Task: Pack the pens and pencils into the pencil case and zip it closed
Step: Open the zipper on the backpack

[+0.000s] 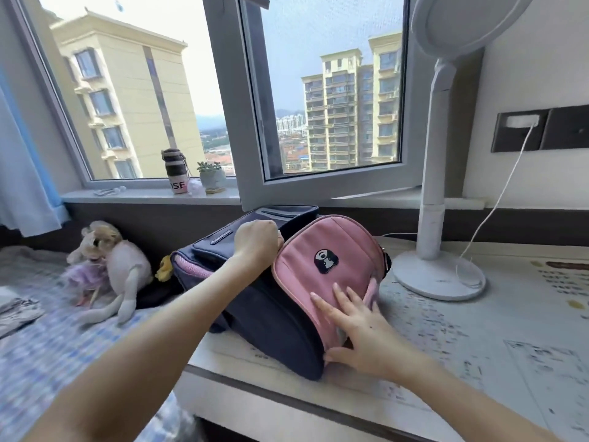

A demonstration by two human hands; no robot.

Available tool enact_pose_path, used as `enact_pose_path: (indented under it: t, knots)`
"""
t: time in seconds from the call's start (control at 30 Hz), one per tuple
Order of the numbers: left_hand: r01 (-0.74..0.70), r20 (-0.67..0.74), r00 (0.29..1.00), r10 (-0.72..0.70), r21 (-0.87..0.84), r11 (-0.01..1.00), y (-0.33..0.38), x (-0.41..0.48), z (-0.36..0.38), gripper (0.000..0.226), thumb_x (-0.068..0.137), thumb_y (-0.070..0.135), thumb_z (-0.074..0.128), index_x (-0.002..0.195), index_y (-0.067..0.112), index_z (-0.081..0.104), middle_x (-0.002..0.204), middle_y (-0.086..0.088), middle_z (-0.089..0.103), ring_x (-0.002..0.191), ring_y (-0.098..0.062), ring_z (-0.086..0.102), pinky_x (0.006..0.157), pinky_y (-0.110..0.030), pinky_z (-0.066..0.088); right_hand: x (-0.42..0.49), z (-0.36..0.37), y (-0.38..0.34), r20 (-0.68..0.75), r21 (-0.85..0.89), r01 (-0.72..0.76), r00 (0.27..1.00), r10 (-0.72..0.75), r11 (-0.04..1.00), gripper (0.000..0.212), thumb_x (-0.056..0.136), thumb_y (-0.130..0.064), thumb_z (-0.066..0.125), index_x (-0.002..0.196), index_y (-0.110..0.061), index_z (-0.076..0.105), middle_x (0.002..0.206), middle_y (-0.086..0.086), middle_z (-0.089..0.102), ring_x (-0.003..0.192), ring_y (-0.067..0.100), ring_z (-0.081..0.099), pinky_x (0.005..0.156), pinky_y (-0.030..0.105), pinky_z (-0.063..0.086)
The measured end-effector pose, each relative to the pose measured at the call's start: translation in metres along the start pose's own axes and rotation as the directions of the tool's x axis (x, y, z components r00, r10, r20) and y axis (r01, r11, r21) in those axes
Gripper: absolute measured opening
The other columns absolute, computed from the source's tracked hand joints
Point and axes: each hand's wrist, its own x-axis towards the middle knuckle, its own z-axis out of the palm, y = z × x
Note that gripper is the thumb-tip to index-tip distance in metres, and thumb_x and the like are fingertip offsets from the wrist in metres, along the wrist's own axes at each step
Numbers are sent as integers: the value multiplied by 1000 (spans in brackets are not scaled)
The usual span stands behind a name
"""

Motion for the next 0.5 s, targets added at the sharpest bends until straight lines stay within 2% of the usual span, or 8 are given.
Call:
enact_pose_path:
  t: [0.1,0.13,0.2,0.27,0.33,0.37,0.43,0.5]
  knots:
    - [48,3,999,-48,-63,997,-6,9,2,25,90,15,43,91,-1,62,103,-17,66,99,-33,57,75,-35,39,29,3,11,86,72,31,996,-37,997,83,89,-29,56,141,-50,-5,157,0,-15,144,23,-17,114,58,-4]
    - [58,8,998,-57,-71,996,-7,11,2,25,90,15,43,90,-1,62,102,-18,66,98,-33,57,75,-35,40,36,3,16,74,98,44,996,-52,994,79,91,-25,54,142,-49,-2,157,-3,-11,144,20,-15,114,57,-5]
    - [68,19,998,-67,-88,994,-6,12,1,24,88,15,44,87,-1,62,100,-17,66,96,-34,58,72,-34,39,48,0,32,-45,159,44,998,-38,986,66,94,-21,48,143,-46,13,158,-8,1,145,11,-5,116,52,-4]
    - [70,29,997,-67,-115,991,-2,10,2,23,87,14,44,82,0,62,98,-18,67,93,-35,57,71,-35,39,57,-7,48,-127,243,11,992,20,970,57,94,-15,46,142,-41,26,156,-11,13,144,6,7,119,39,3]
    - [70,32,997,-66,-150,986,3,3,3,19,85,13,45,76,4,59,94,-18,67,91,-35,58,70,-35,39,60,-12,58,-103,303,-9,994,43,953,63,91,-2,44,139,-40,32,154,-12,18,142,1,12,116,22,8]
    - [75,26,997,-71,-170,983,3,-1,4,17,84,13,46,72,7,56,91,-18,67,89,-34,58,68,-34,38,60,-12,62,-78,314,-12,996,38,949,66,89,2,42,139,-40,34,154,-14,19,140,-2,12,114,18,8]
    - [76,-9,997,-80,-195,978,0,-10,3,18,84,15,47,68,7,52,82,-15,65,81,-32,56,64,-31,33,59,-11,65,-43,336,13,999,1,942,69,88,6,40,139,-40,34,152,-19,17,137,-7,9,117,22,3]
    - [74,-35,996,-84,-224,972,-3,-12,0,21,83,17,48,68,4,55,77,-12,64,77,-30,54,62,-29,32,62,-12,65,-25,342,35,999,-28,939,68,90,5,37,140,-40,32,151,-21,14,141,-2,5,120,32,0]
